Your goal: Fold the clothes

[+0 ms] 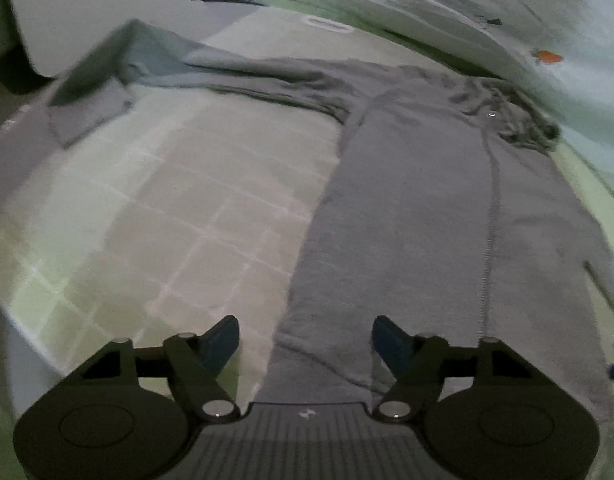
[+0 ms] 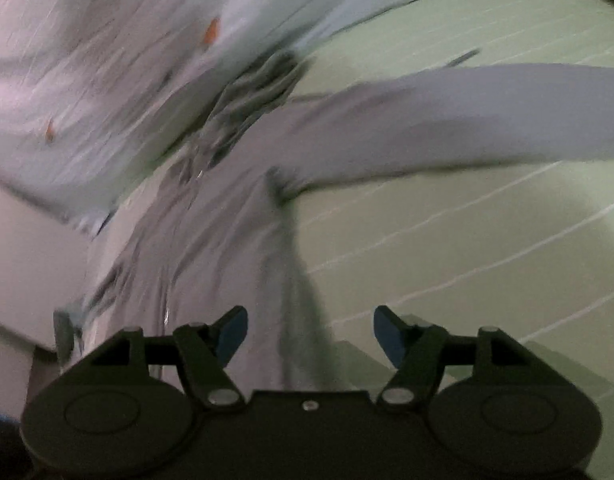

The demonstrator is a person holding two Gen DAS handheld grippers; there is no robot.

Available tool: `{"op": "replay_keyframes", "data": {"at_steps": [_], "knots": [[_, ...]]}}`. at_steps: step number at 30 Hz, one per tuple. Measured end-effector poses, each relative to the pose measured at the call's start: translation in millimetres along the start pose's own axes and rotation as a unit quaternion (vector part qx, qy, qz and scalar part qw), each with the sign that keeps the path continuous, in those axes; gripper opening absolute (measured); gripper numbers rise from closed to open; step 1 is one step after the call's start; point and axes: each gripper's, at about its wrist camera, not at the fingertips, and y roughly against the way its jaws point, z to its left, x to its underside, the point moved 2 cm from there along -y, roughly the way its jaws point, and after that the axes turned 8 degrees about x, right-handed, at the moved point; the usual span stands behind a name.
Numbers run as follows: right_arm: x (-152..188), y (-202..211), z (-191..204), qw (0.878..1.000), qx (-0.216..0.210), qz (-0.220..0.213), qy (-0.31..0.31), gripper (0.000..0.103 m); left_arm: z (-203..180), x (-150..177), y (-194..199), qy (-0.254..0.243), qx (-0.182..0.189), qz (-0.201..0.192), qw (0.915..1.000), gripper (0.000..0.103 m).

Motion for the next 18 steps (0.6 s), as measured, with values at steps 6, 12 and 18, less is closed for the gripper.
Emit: {"op": "replay_keyframes", "data": {"at_steps": [6, 12, 18], "knots": [[15, -9, 18, 0.999, 0.0, 0.048, 0.024, 0.036, 0, -1, -14, -0.025, 0.056, 0.025, 0.9978, 0.029], [12, 29, -9, 0.97, -0.176, 0.043, -0.164, 0.007, 15, -19, 23, 0.061, 0.192, 0.005, 0.9795, 0.016], [23, 26, -30, 0.993, 0.009, 0.066, -0.095, 0.008, 24, -15, 22, 0.02, 0.114, 0.021, 0.9931, 0.034]]}}
